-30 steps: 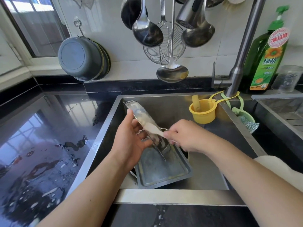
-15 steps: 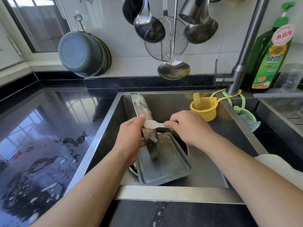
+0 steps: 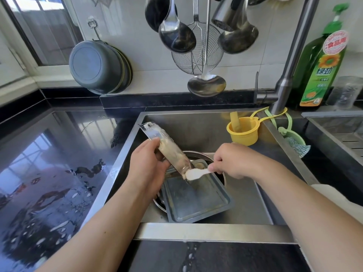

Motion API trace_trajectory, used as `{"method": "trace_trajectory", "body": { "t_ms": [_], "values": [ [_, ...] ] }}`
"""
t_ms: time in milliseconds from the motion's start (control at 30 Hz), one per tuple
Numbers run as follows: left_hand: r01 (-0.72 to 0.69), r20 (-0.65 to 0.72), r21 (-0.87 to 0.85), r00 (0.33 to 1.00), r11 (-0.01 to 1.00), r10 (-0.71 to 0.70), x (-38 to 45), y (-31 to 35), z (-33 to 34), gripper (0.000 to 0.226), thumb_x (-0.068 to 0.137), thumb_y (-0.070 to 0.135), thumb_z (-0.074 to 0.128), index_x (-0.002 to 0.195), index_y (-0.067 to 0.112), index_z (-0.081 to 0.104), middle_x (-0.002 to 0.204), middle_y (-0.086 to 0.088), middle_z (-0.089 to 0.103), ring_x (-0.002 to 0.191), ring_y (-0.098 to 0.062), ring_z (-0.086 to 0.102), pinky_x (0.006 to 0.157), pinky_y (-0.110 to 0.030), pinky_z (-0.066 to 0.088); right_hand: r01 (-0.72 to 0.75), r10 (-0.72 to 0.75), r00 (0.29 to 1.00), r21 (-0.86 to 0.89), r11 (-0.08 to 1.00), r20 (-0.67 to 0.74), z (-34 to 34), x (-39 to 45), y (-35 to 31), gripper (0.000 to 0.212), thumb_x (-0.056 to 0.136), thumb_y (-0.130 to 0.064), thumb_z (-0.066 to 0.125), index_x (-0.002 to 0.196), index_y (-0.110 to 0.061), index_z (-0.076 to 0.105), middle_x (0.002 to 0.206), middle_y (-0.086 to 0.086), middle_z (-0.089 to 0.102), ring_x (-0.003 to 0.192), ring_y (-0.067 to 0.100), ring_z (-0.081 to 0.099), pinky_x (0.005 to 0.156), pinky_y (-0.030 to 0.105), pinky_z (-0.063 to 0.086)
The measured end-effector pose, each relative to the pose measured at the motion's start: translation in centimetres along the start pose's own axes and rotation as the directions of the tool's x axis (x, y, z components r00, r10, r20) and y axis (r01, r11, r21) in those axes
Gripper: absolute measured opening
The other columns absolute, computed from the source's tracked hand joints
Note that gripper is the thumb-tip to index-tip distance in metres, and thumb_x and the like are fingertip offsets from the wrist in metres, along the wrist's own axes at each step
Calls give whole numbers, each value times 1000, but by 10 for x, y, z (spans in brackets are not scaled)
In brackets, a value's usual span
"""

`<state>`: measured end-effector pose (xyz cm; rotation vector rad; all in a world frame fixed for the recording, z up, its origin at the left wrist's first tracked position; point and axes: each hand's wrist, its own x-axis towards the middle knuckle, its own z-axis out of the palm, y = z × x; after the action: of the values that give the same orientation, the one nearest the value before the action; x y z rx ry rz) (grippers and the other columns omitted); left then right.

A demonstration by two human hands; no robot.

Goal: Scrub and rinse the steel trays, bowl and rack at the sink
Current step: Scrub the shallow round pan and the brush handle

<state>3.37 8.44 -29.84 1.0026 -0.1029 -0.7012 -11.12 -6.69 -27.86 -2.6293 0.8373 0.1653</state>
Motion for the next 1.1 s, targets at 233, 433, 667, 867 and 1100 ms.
{"method": "trace_trajectory", "body": {
  "t_ms": [233,433,667,867,1100],
  "values": [
    [105,32,128,993,986,-110,-10,-6,7,29,110,19,45,123,-4,59,99,-19,71,89,-30,75,74,-48,64,110,-91,987,144,983,-135,6,7,-16,39,99,-44,61,69,-20,69,60,-1,57,58,15,50,52,29,35],
    [118,-9,15,993,993,-118,-5,-1,3,24,109,16,48,120,1,63,102,-14,70,87,-25,72,67,-42,64,27,-26,1000,64,998,-18,6,2,2,41,95,-49,64,71,-18,72,61,-1,59,58,15,49,56,29,37],
    [98,-23,32,995,995,-98,-5,-2,0,28,110,15,46,125,-4,60,107,-19,71,95,-30,74,66,-42,65,58,-53,997,98,994,-56,6,4,-9,41,97,-46,64,65,-21,67,60,-3,57,59,13,49,52,28,34],
    [178,69,157,979,971,-191,-10,-8,5,37,111,24,45,138,0,55,101,-18,77,92,-31,77,73,-46,64,75,-65,991,85,994,-119,6,3,-7,43,97,-47,63,68,-17,68,61,-1,58,62,19,54,57,32,39],
    [131,19,57,991,990,-133,-5,3,-3,35,110,20,43,133,-3,57,102,-20,77,92,-35,78,72,-51,65,37,-36,999,63,997,-18,2,2,-4,40,96,-46,65,64,-21,69,60,-2,59,58,15,51,54,28,37]
  ]
}}
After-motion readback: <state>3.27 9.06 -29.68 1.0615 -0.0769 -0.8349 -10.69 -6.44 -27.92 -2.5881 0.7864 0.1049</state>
